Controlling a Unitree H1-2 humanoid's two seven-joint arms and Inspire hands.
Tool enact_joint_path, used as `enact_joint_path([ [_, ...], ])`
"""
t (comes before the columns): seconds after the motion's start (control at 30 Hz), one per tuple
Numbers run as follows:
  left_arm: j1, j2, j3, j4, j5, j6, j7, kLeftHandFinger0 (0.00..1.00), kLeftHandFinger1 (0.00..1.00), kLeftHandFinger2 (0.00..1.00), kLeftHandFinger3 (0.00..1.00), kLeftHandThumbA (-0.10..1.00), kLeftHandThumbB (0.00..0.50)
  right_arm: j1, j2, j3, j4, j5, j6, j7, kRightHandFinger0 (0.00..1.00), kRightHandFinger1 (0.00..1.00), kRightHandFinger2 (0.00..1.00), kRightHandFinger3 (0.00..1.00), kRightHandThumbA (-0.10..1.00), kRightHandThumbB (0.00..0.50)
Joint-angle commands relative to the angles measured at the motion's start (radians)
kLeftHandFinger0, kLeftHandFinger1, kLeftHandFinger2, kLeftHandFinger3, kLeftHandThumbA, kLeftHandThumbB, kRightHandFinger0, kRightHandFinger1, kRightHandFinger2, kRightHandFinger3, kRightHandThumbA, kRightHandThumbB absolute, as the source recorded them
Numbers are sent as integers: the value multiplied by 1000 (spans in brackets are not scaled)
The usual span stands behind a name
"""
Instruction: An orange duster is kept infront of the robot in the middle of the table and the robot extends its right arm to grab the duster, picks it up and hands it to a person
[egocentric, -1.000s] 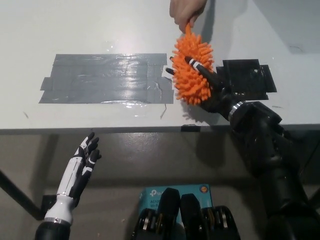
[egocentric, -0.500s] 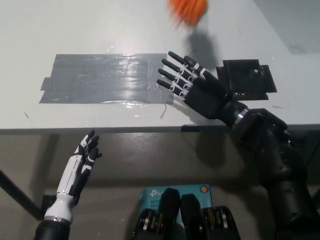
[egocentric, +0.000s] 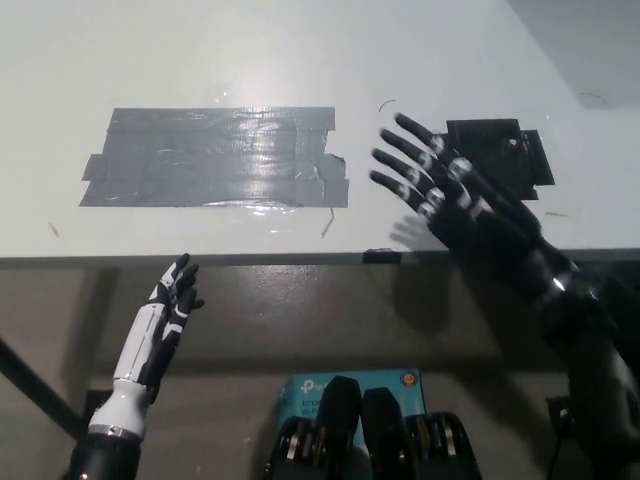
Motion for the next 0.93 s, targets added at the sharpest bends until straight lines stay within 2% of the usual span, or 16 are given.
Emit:
enact_joint_path([
  [0.0, -23, 18, 3, -7, -13, -22, -10, 871, 1000, 1000, 1000, 915, 56, 140, -59, -28, -227, -20, -116, 10, 1000, 1000, 1000, 1000, 1000, 500],
  [0.07, -23, 18, 4, -6, -13, -23, -10, 870, 1000, 1000, 1000, 913, 56, 149, -62, -25, -234, -26, -122, 5, 1000, 1000, 1000, 1000, 1000, 500],
  [0.13, -21, 13, 4, -4, -12, -19, -7, 873, 1000, 1000, 1000, 910, 48, 215, -51, -26, -206, -133, -235, -46, 1000, 1000, 1000, 1000, 1000, 461],
  [0.2, -17, 10, 5, -3, -10, -22, -6, 873, 1000, 1000, 1000, 908, 45, 237, -41, -24, -147, -186, -303, -75, 1000, 1000, 1000, 1000, 1000, 458],
  [0.33, -16, 10, 5, -2, -9, -22, -6, 872, 1000, 1000, 1000, 906, 43, 241, -42, -18, -127, -200, -329, -82, 1000, 1000, 1000, 1000, 1000, 458],
  [0.37, -12, 9, 4, -2, -8, -26, -6, 880, 1000, 1000, 1000, 908, 43, 242, -46, -8, -78, -241, -358, -100, 1000, 1000, 1000, 1000, 1000, 418],
  [0.4, -6, 8, 2, -2, -6, -28, -6, 883, 1000, 1000, 1000, 910, 43, 244, -49, 1, -38, -281, -380, -120, 1000, 1000, 1000, 1000, 1000, 416],
  [0.43, -3, 8, 2, -1, -7, -32, -6, 889, 1000, 1000, 1000, 909, 37, 244, -54, 10, -21, -304, -383, -131, 1000, 1000, 1000, 1000, 1000, 397],
  [0.53, -1, 7, 3, 1, -9, -37, -6, 893, 1000, 1000, 1000, 908, 37, 242, -61, 23, 0, -331, -391, -143, 1000, 1000, 1000, 1000, 1000, 392],
  [0.57, 3, 5, 3, 4, -12, -44, -6, 920, 1000, 1000, 1000, 903, 42, 244, -65, 35, 3, -358, -401, -153, 1000, 1000, 1000, 1000, 1000, 367],
  [0.9, 24, 0, 2, -3, -13, -41, -5, 970, 1000, 1000, 1000, 935, 67, 253, -73, 61, 21, -396, -422, -180, 1000, 1000, 1000, 1000, 1000, 362],
])
